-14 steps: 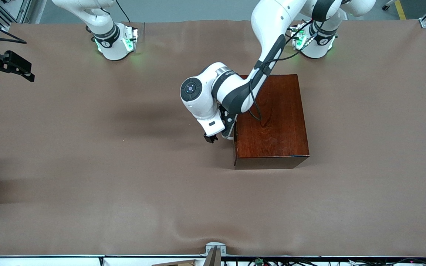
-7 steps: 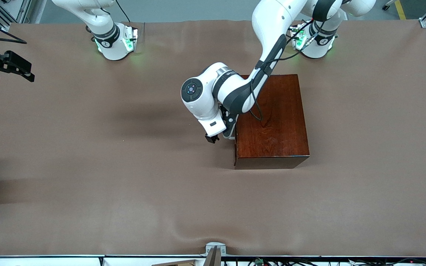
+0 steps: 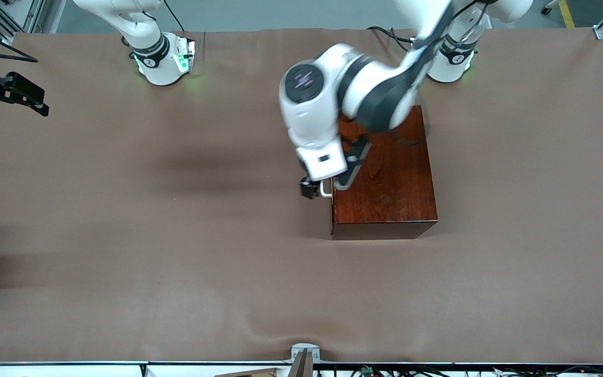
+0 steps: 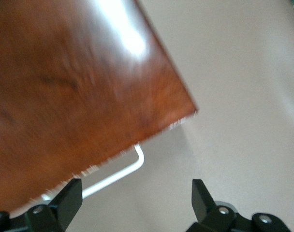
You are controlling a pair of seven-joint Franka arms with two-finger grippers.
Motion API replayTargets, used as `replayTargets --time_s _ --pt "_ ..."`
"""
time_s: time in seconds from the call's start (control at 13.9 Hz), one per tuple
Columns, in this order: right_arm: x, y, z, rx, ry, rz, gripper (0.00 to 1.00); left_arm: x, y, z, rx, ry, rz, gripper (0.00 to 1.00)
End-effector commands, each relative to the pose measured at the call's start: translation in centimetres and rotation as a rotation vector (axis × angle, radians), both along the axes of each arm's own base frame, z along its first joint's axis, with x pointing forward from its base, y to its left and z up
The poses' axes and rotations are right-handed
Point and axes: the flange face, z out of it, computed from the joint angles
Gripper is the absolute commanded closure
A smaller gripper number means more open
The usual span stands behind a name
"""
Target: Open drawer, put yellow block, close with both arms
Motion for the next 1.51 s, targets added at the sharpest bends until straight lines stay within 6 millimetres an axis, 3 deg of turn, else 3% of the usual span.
replayTargets --time_s 0.0,0.29,0.43,0.57,0.79,1.0,1.15,1.43 --pt "-0.2 -0.5 0.3 0.021 -0.003 -0.001 0.00 1.7 7.6 5.0 -0.012 0.055 -0.113 0.00" --pt "-0.2 -0.5 0.2 0.021 -0.002 -0.003 0.00 5.2 18.7 9.3 -0.005 0.100 -0.300 0.00" --pt "-0.2 -0.5 0.2 0.021 -0.002 -0.003 0.00 6.4 25.7 11.6 -0.007 0.121 -0.458 0.00" --pt "-0.2 -0.5 0.2 0.021 -0.002 -0.001 0.00 6.8 31.9 13.7 -0.020 0.135 -0.598 0.00" --pt "-0.2 -0.5 0.2 0.021 -0.002 -0.001 0.00 6.4 38.8 15.3 -0.046 0.166 -0.757 0.00" --pt "-0.2 -0.6 0.2 0.021 0.001 -0.003 0.00 5.3 43.6 16.2 -0.065 0.197 -0.903 0.00" --pt "-0.2 -0.6 0.2 0.021 0.001 -0.003 0.00 4.1 45.6 16.8 -0.073 0.198 -0.988 0.00" --pt "-0.2 -0.6 0.2 0.021 0.001 -0.003 0.00 -0.5 46.8 16.5 -0.088 0.179 -0.994 0.00"
